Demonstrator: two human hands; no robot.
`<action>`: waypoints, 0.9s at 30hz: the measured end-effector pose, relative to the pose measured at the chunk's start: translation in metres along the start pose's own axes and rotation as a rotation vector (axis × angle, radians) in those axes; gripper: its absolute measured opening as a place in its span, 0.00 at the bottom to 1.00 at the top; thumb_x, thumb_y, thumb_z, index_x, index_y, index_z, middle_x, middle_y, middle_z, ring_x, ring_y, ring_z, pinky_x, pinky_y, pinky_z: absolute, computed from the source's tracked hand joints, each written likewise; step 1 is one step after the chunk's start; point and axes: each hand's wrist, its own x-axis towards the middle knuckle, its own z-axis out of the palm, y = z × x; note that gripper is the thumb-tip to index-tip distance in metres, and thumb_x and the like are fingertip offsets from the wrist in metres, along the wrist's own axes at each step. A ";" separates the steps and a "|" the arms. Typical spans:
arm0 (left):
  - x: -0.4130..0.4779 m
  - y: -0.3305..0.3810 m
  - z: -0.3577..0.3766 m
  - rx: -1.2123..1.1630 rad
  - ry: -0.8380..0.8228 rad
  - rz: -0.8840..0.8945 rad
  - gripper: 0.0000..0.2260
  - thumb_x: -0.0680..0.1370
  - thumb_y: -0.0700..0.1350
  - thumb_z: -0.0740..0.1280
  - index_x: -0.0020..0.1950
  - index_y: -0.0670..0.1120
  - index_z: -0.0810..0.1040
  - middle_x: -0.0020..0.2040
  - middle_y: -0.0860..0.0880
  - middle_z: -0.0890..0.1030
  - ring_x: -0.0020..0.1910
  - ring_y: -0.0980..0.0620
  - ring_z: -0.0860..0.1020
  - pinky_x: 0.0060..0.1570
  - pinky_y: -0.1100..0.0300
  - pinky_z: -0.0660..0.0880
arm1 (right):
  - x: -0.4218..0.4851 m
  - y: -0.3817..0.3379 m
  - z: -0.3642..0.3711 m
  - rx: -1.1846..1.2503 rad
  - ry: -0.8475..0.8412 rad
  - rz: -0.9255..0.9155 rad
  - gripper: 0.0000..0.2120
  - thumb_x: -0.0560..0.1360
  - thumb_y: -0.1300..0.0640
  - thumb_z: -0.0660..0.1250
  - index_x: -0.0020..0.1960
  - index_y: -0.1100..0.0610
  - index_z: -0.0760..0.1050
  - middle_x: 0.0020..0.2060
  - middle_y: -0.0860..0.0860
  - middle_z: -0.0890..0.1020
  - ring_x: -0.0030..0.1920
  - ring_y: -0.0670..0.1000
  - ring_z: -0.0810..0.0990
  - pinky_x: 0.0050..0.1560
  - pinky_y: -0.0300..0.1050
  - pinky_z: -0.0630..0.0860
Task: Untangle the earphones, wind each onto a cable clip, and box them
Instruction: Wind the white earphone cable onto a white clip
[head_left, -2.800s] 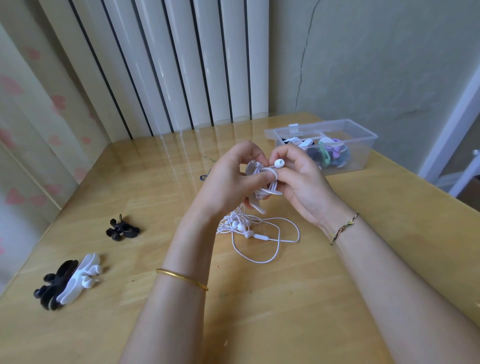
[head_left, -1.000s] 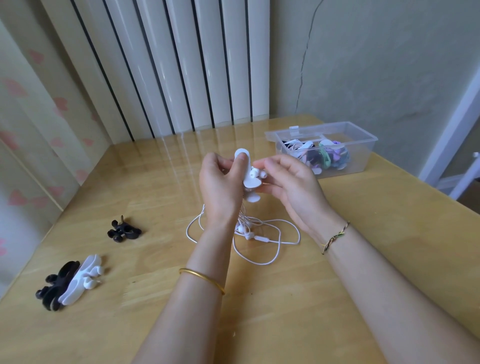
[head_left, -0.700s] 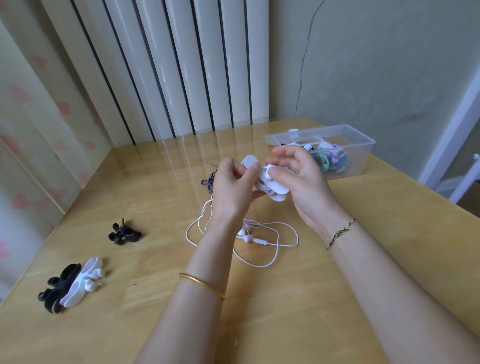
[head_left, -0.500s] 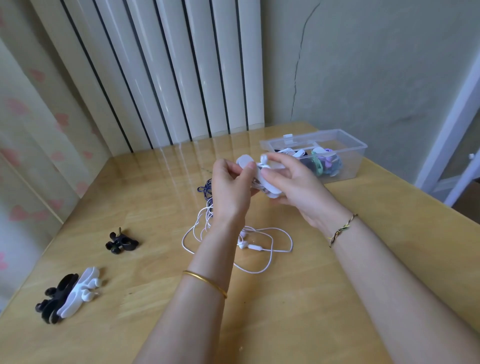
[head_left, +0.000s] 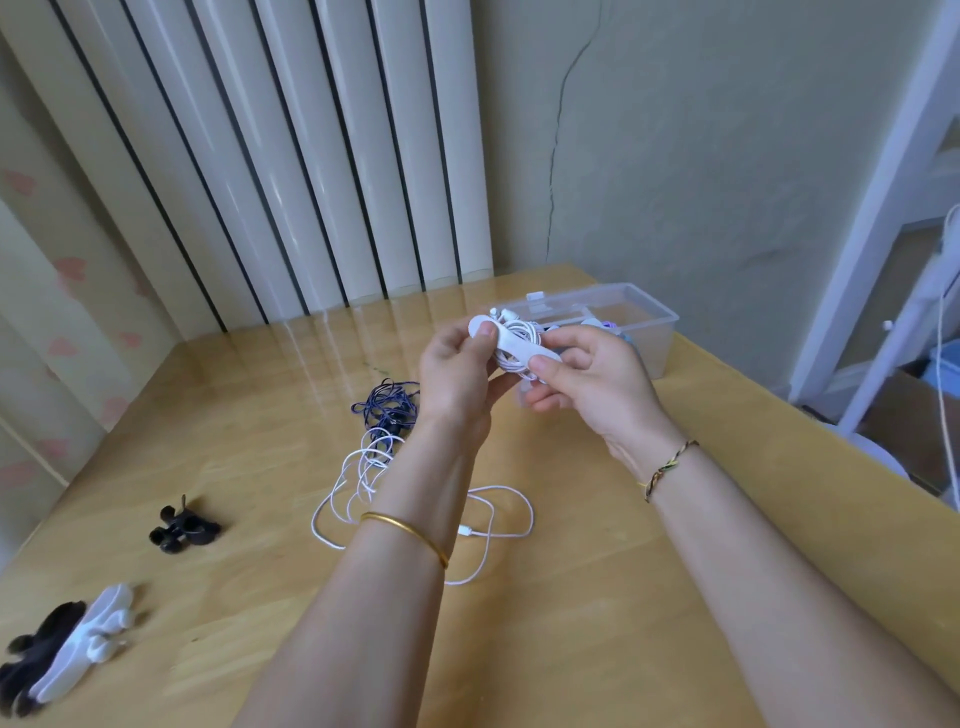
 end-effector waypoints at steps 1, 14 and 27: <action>0.002 0.000 0.002 -0.018 -0.028 -0.025 0.06 0.82 0.38 0.59 0.54 0.39 0.74 0.45 0.41 0.80 0.40 0.46 0.80 0.38 0.55 0.80 | 0.001 -0.001 -0.003 0.002 0.006 0.001 0.12 0.76 0.68 0.66 0.59 0.64 0.71 0.36 0.55 0.79 0.29 0.49 0.80 0.34 0.41 0.79; 0.079 0.011 0.045 0.602 -0.151 0.041 0.07 0.78 0.35 0.63 0.51 0.42 0.79 0.43 0.43 0.80 0.43 0.47 0.76 0.50 0.53 0.75 | 0.084 -0.022 -0.055 -0.489 0.093 0.022 0.06 0.69 0.67 0.70 0.41 0.57 0.80 0.35 0.53 0.80 0.34 0.56 0.78 0.38 0.49 0.78; 0.157 -0.022 0.078 1.452 -0.145 0.222 0.10 0.78 0.41 0.64 0.56 0.47 0.81 0.58 0.46 0.80 0.60 0.42 0.75 0.61 0.52 0.73 | 0.140 0.005 -0.061 -1.115 0.207 0.114 0.09 0.71 0.62 0.66 0.51 0.57 0.77 0.49 0.55 0.81 0.51 0.57 0.78 0.46 0.43 0.68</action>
